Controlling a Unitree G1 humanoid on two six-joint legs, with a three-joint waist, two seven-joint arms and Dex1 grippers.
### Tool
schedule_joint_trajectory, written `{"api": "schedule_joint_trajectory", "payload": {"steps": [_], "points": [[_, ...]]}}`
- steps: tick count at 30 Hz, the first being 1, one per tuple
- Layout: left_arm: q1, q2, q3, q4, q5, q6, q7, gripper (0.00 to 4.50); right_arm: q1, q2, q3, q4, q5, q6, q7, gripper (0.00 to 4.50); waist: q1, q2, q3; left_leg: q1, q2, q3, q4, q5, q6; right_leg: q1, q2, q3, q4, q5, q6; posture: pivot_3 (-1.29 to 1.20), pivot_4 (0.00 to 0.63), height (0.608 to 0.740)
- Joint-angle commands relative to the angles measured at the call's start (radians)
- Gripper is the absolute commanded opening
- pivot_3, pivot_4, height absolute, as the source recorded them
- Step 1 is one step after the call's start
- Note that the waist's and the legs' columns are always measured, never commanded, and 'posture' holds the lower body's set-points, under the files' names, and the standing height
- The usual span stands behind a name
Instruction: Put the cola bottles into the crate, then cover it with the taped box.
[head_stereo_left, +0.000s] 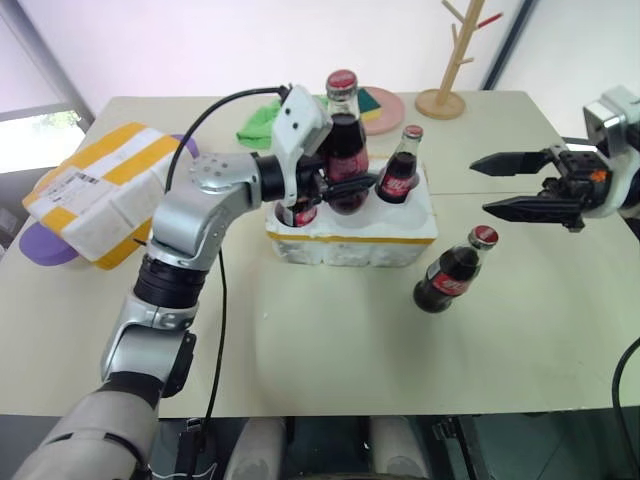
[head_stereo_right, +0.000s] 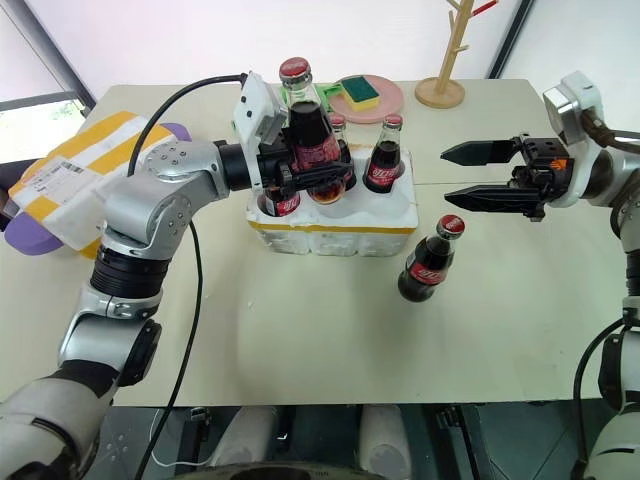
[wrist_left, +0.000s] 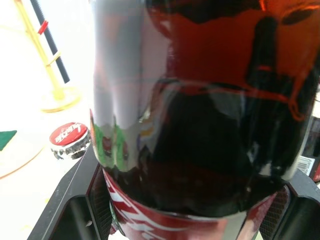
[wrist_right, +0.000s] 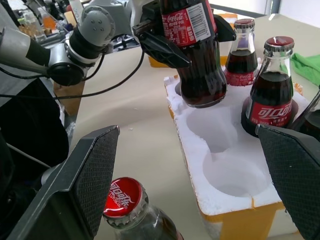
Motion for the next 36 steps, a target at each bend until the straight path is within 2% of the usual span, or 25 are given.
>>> {"api": "schedule_joint_trajectory", "payload": {"steps": [1,11,16,22,25,32,36], "points": [[0.017,-0.016,-0.041,-0.02,0.016,0.076,0.027,2.87,-0.003,-0.007,-0.054,-0.027,-0.001,0.002,0.002,4.5,-0.001,0.0,0.0,0.0,0.0,0.0,0.0,0.0,0.0,0.0,0.0,0.0,0.0,0.0,0.0,0.0,0.15,0.74],[0.038,-0.045,-0.071,-0.11,0.058,0.221,0.123,2.87,-0.005,0.004,-0.076,-0.029,-0.014,0.014,0.002,4.5,-0.002,0.0,0.0,0.005,0.0,-0.001,0.0,0.0,0.0,0.007,0.0,0.0,-0.002,0.0,0.001,0.0,0.15,0.74],[0.043,-0.038,-0.034,-0.153,0.05,0.27,0.141,2.87,-0.003,0.012,-0.083,-0.031,-0.022,0.018,0.002,4.5,-0.003,0.0,0.0,0.006,0.0,-0.001,0.0,0.0,0.0,0.008,0.0,-0.001,-0.002,-0.001,0.001,0.0,0.15,0.74],[0.077,0.0,0.053,-0.266,-0.026,0.359,0.141,2.87,0.003,0.012,-0.088,-0.034,-0.024,0.021,0.002,4.5,-0.006,0.001,0.0,0.007,0.0,-0.001,-0.001,0.0,0.0,0.008,0.0,-0.001,-0.002,-0.001,0.002,0.0,0.15,0.74],[0.076,-0.019,0.078,-0.301,-0.063,0.379,0.155,2.87,0.0,0.014,-0.087,-0.032,-0.027,0.022,0.002,4.5,-0.006,0.001,0.0,0.006,0.0,-0.001,-0.001,0.0,0.0,0.008,0.0,-0.001,-0.002,-0.001,0.002,0.0,0.15,0.74],[0.014,-0.139,0.082,-0.262,-0.05,0.361,0.271,2.87,-0.011,0.022,-0.08,-0.032,-0.031,0.026,0.002,4.5,-0.005,0.0,0.0,0.003,0.0,-0.001,-0.001,0.0,0.0,0.006,0.0,-0.001,-0.004,0.0,0.002,0.0,0.15,0.74],[-0.007,-0.159,0.066,-0.251,-0.054,0.369,0.286,2.87,-0.01,0.023,-0.082,-0.034,-0.034,0.029,0.002,4.5,-0.008,0.0,0.0,0.0,0.0,-0.001,-0.002,0.0,0.0,0.0,0.0,-0.001,-0.004,0.0,0.002,0.0,0.15,0.74]]}}
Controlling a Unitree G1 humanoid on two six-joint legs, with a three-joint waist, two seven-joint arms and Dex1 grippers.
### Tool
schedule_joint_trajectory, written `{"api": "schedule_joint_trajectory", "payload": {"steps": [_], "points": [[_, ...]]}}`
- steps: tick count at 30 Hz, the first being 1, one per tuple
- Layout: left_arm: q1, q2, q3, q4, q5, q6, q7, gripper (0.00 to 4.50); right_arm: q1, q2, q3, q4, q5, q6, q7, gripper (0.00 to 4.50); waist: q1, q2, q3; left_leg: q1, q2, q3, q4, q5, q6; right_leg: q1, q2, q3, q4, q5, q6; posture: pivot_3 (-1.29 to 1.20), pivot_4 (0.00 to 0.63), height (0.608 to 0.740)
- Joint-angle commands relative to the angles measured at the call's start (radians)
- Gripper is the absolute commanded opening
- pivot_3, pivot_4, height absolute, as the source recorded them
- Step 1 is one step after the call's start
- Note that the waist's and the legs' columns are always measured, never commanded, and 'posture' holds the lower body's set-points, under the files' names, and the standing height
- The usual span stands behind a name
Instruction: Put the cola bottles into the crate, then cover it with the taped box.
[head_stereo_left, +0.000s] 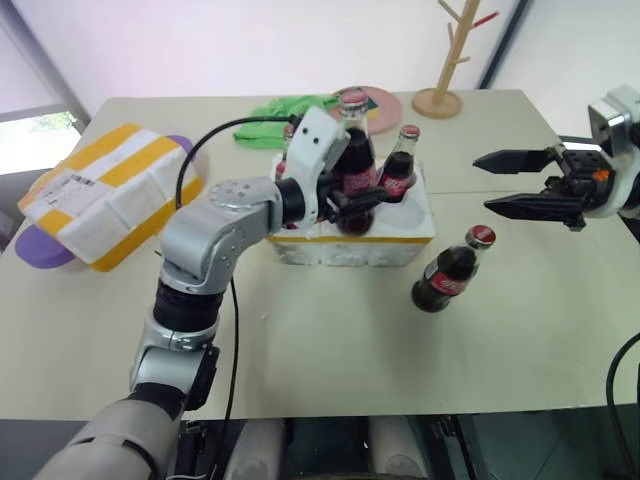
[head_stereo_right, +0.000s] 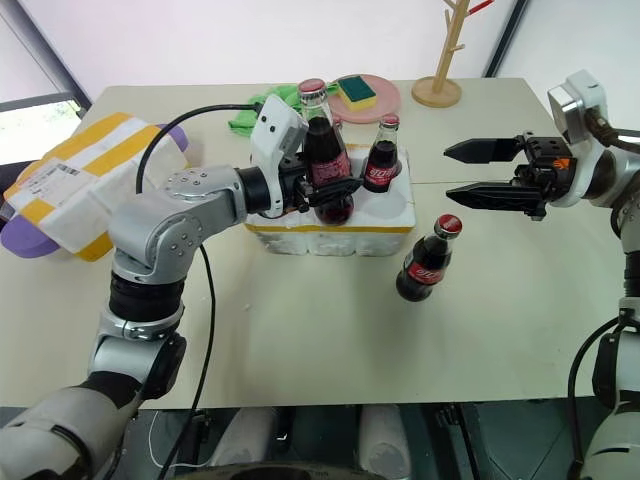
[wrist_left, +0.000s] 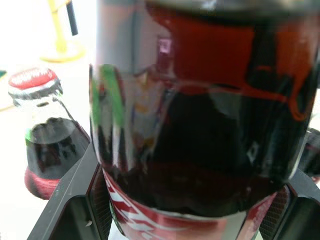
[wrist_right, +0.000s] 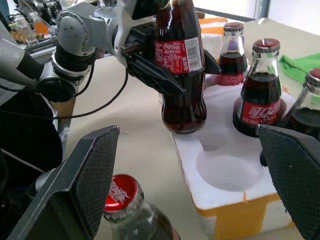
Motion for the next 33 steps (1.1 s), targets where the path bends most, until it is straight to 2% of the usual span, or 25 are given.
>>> {"api": "schedule_joint_trajectory", "payload": {"steps": [1,8,22,24,26,33], "points": [[-0.073,-0.02,-0.004,-0.012,0.011,-0.022,0.034,2.87,-0.019,-0.006,-0.026,-0.026,0.007,0.003,0.002,4.5,0.0,0.0,0.0,0.0,0.0,0.0,0.0,0.0,0.0,0.0,0.0,0.0,0.0,0.0,0.0,0.0,0.15,0.74],[-0.127,-0.057,-0.047,0.096,0.101,0.006,0.15,2.87,-0.009,-0.005,-0.04,-0.033,-0.001,0.008,0.002,4.5,0.0,0.0,0.0,0.0,0.0,0.0,0.001,0.0,0.0,0.001,0.0,0.0,0.0,0.001,0.001,0.0,0.15,0.74],[-0.141,-0.014,-0.099,0.12,0.147,0.079,0.163,2.87,0.004,0.002,-0.048,-0.035,-0.007,-0.011,0.002,4.5,0.0,0.0,0.0,-0.001,0.0,0.0,0.0,0.0,0.0,0.0,0.0,0.0,0.0,0.001,0.001,0.0,0.15,0.74],[-0.136,-0.013,-0.098,0.122,0.151,0.08,0.163,3.91,0.002,0.0,-0.045,-0.034,-0.008,-0.016,0.002,4.5,-0.001,0.0,0.0,-0.001,0.0,0.0,0.0,0.0,0.0,0.0,0.0,0.0,0.0,0.001,0.001,0.0,0.15,0.74],[-0.131,-0.006,-0.105,0.122,0.159,0.07,0.161,4.47,-0.004,0.002,-0.043,-0.029,-0.011,-0.019,0.002,4.5,0.0,0.0,0.0,0.0,0.0,0.0,0.0,0.0,0.0,0.0,0.0,0.0,0.0,0.001,0.001,0.0,0.15,0.74],[-0.112,-0.007,-0.094,0.095,0.151,0.087,0.15,4.47,-0.02,0.006,-0.036,-0.006,-0.021,-0.03,0.002,4.5,0.001,0.0,0.0,0.0,0.0,0.0,0.001,0.0,0.0,0.0,0.0,0.0,0.0,0.001,0.001,0.0,0.15,0.74]]}}
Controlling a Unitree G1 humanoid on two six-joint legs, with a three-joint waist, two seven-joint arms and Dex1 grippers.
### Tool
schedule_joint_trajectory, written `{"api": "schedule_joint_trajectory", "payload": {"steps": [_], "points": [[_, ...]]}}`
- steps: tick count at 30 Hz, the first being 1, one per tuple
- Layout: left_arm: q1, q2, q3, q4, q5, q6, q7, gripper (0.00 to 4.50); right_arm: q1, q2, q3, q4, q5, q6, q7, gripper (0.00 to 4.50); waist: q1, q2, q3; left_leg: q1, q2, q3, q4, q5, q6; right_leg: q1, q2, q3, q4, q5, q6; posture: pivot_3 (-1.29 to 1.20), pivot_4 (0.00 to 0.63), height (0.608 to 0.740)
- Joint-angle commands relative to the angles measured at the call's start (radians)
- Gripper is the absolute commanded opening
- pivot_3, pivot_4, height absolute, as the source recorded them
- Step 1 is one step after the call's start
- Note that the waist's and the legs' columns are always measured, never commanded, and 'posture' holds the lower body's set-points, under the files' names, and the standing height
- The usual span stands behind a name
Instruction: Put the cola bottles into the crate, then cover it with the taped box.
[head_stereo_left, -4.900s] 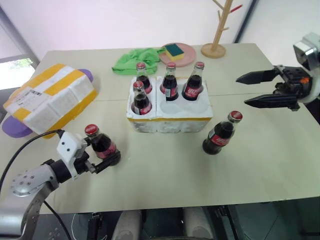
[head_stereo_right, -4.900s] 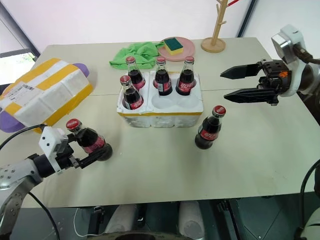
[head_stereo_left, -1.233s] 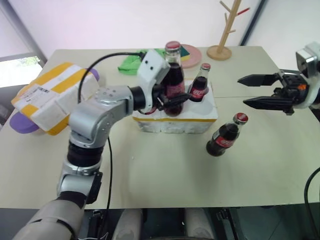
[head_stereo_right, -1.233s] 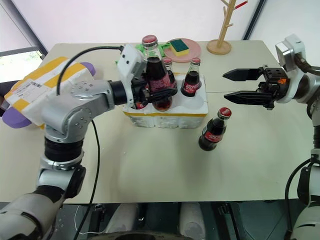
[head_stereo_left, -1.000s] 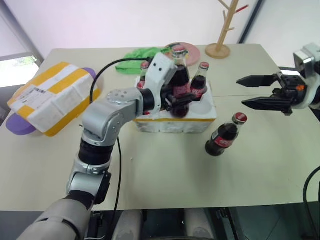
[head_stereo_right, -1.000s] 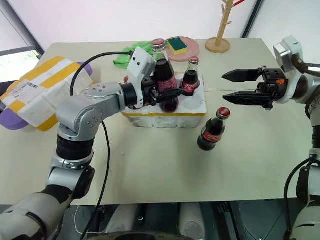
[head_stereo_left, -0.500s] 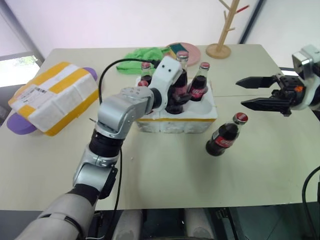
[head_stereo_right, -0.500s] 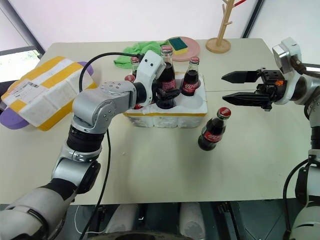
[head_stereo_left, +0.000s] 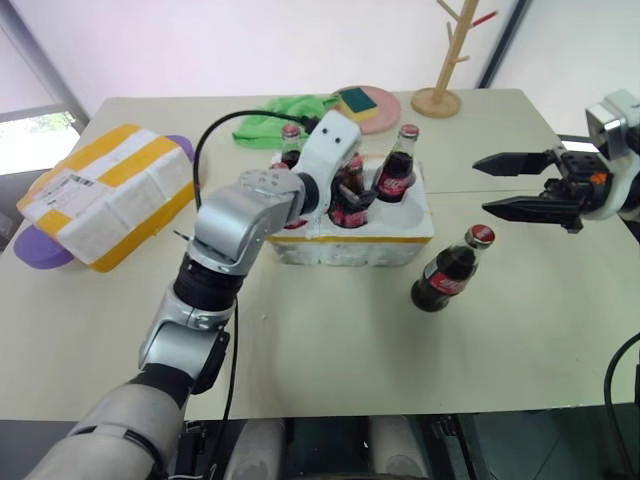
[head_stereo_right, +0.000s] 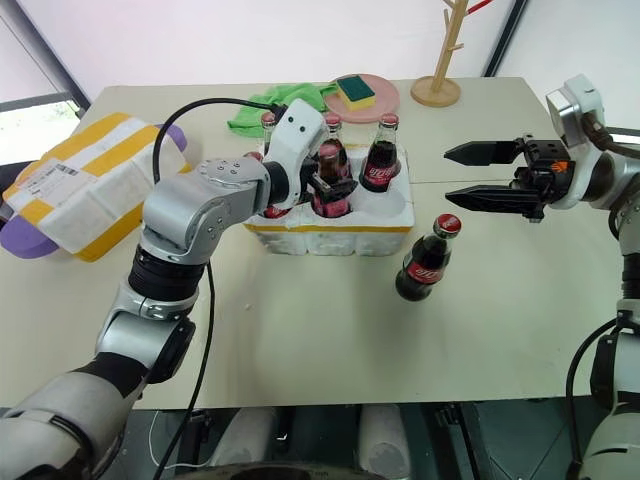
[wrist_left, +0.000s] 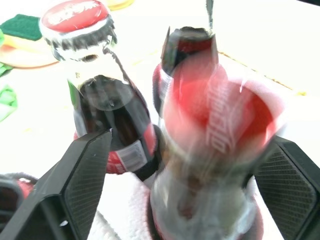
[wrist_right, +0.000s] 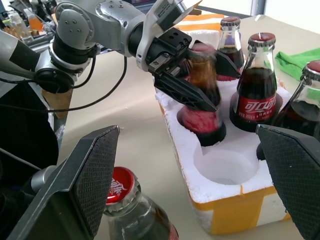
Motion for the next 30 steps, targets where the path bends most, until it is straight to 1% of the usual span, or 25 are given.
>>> {"api": "schedule_joint_trajectory", "payload": {"steps": [1,5,8,14,17,20,21,24,26,28,30], "points": [[0.0,0.0,0.029,-0.059,-0.013,0.003,-0.009,4.47,-0.033,-0.005,-0.018,-0.002,0.0,-0.017,0.002,4.5,-0.001,0.0,0.0,0.0,0.0,0.0,0.0,0.0,0.0,0.0,0.0,0.0,0.0,0.0,0.0,0.0,0.15,0.74],[-0.029,-0.023,0.133,-0.076,-0.075,0.02,-0.017,4.47,-0.05,-0.003,-0.003,0.018,-0.007,-0.031,0.002,4.5,-0.001,0.0,0.0,0.0,0.0,0.0,0.0,0.0,0.0,0.0,0.0,0.0,0.0,0.0,0.0,0.0,0.15,0.74],[-0.042,0.001,0.171,-0.1,-0.113,-0.002,-0.055,4.47,-0.064,-0.003,0.005,0.038,-0.012,-0.04,0.002,4.5,-0.003,0.0,0.0,0.0,0.0,0.0,0.0,0.0,0.0,0.0,0.0,0.0,0.0,0.0,0.0,0.0,0.15,0.74],[-0.073,0.144,0.255,-0.157,-0.205,0.004,-0.171,4.47,-0.095,0.0,0.01,0.077,-0.024,-0.06,0.002,4.5,-0.003,0.0,0.0,0.0,0.0,0.0,0.0,0.0,0.0,0.0,0.0,0.0,0.0,0.0,0.0,0.0,0.15,0.74],[-0.105,0.179,0.341,-0.158,-0.286,0.026,-0.202,4.47,-0.126,0.016,0.0,0.12,-0.054,-0.086,-0.001,4.5,-0.003,0.0,0.0,0.0,0.0,0.0,0.0,0.0,0.0,0.0,0.0,0.0,0.0,0.0,0.0,0.0,0.15,0.74],[-0.112,0.22,0.417,-0.201,-0.396,-0.002,-0.289,4.47,-0.158,0.034,-0.01,0.171,-0.082,-0.121,-0.015,4.5,-0.003,0.0,0.0,0.0,0.0,0.0,0.0,0.0,0.0,0.0,0.0,0.0,0.0,0.0,0.0,0.0,0.15,0.74],[-0.104,0.243,0.439,-0.221,-0.436,-0.015,-0.329,4.47,-0.166,0.037,-0.012,0.19,-0.093,-0.131,-0.016,4.5,-0.005,0.0,0.0,0.0,0.0,0.0,0.0,0.0,0.0,0.0,0.0,0.0,0.0,0.0,0.0,0.0,0.15,0.74],[-0.042,0.351,0.5,-0.262,-0.523,-0.043,-0.451,4.47,-0.181,0.038,-0.022,0.254,-0.124,-0.161,-0.03,4.5,-0.008,0.0,0.0,0.0,0.0,0.0,-0.001,0.0,0.0,-0.001,0.0,0.0,0.0,0.0,0.0,0.0,0.15,0.74],[-0.017,0.395,0.516,-0.261,-0.558,-0.048,-0.47,4.47,-0.187,0.036,-0.027,0.277,-0.134,-0.169,-0.028,4.5,-0.007,0.0,0.0,0.0,0.0,0.001,-0.002,0.0,0.0,-0.001,0.0,0.001,0.0,0.0,0.0,0.0,0.15,0.74],[0.027,0.451,0.56,-0.263,-0.616,-0.04,-0.51,4.47,-0.193,0.031,-0.044,0.301,-0.139,-0.176,-0.037,4.5,-0.007,0.0,0.0,0.001,0.0,0.001,-0.001,0.0,0.0,-0.001,0.0,0.001,0.001,0.0,0.0,0.0,0.15,0.74],[0.095,0.516,0.601,-0.261,-0.666,-0.022,-0.553,4.47,-0.192,0.017,-0.064,0.313,-0.135,-0.164,-0.045,4.5,-0.007,0.0,0.0,0.0,0.0,0.001,0.0,0.0,0.0,-0.001,0.0,0.001,0.001,0.0,-0.001,0.0,0.15,0.74]]}}
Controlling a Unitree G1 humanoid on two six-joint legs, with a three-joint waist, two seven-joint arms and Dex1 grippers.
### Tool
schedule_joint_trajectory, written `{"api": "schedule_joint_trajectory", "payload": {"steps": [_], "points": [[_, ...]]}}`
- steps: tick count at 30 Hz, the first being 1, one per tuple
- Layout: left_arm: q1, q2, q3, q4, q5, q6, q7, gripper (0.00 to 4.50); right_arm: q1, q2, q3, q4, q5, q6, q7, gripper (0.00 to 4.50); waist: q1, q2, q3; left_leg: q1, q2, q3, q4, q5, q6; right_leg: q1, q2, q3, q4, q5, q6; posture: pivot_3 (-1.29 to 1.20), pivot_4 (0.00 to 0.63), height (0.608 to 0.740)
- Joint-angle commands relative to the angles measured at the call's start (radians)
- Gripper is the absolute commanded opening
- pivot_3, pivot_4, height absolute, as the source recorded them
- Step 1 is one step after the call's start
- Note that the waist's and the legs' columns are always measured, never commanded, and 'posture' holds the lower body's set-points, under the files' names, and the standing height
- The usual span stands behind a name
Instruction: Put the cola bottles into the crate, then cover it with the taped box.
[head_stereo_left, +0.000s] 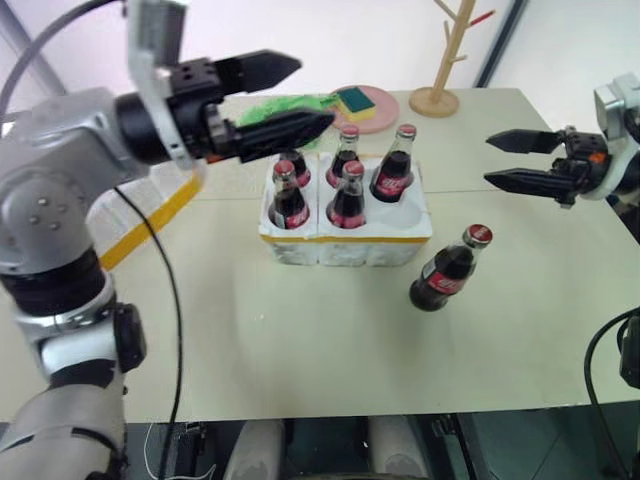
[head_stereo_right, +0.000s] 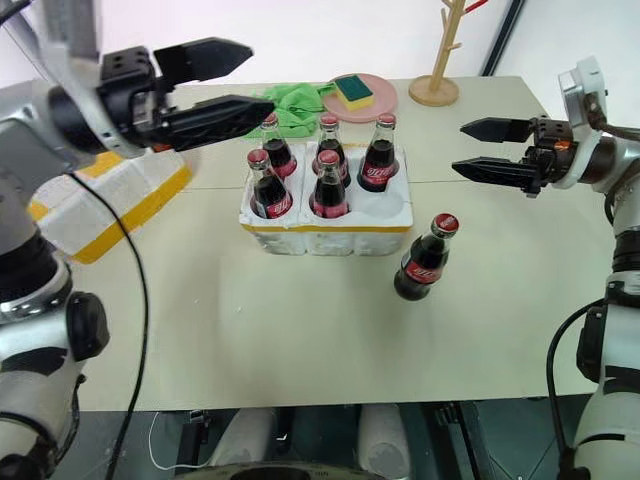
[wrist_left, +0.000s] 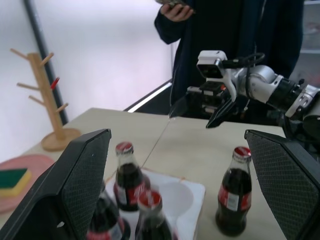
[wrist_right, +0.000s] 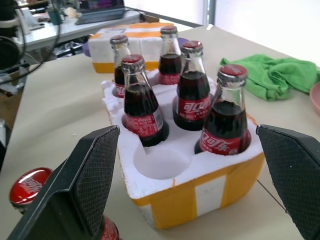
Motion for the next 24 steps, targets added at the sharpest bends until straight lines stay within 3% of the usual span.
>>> {"api": "schedule_joint_trajectory", "payload": {"steps": [1,9,18,24], "points": [[0.074,0.091,0.083,-0.018,-0.087,0.001,-0.068,4.47,-0.029,-0.04,-0.068,0.007,0.008,0.007,-0.008,4.5,0.0,0.0,0.0,0.0,0.0,0.0,0.0,0.0,0.0,0.0,0.0,0.0,0.0,0.0,0.0,0.0,0.15,0.74],[0.386,0.224,0.041,-0.055,0.025,-0.21,-0.203,4.47,0.181,-0.13,-0.208,-0.142,0.05,0.038,-0.024,4.5,0.006,0.0,0.0,0.0,0.0,0.0,-0.001,0.0,0.0,0.0,0.0,0.0,0.0,0.0,-0.001,0.0,0.15,0.74],[0.408,0.199,-0.021,-0.028,0.035,-0.29,-0.189,4.47,0.597,-0.094,-0.454,-0.455,0.177,0.164,-0.137,4.5,0.004,0.0,0.0,0.001,0.001,0.001,-0.001,0.0,0.0,0.0,0.0,0.001,0.001,-0.002,-0.004,0.0,0.15,0.74],[0.402,0.175,-0.063,-0.032,0.036,-0.307,-0.168,4.47,0.771,0.012,-0.496,-0.631,0.233,0.198,-0.231,4.5,0.003,0.0,0.0,0.003,0.001,0.003,0.0,0.0,0.0,0.001,0.0,0.003,0.001,-0.002,-0.004,0.0,0.15,0.74]]}}
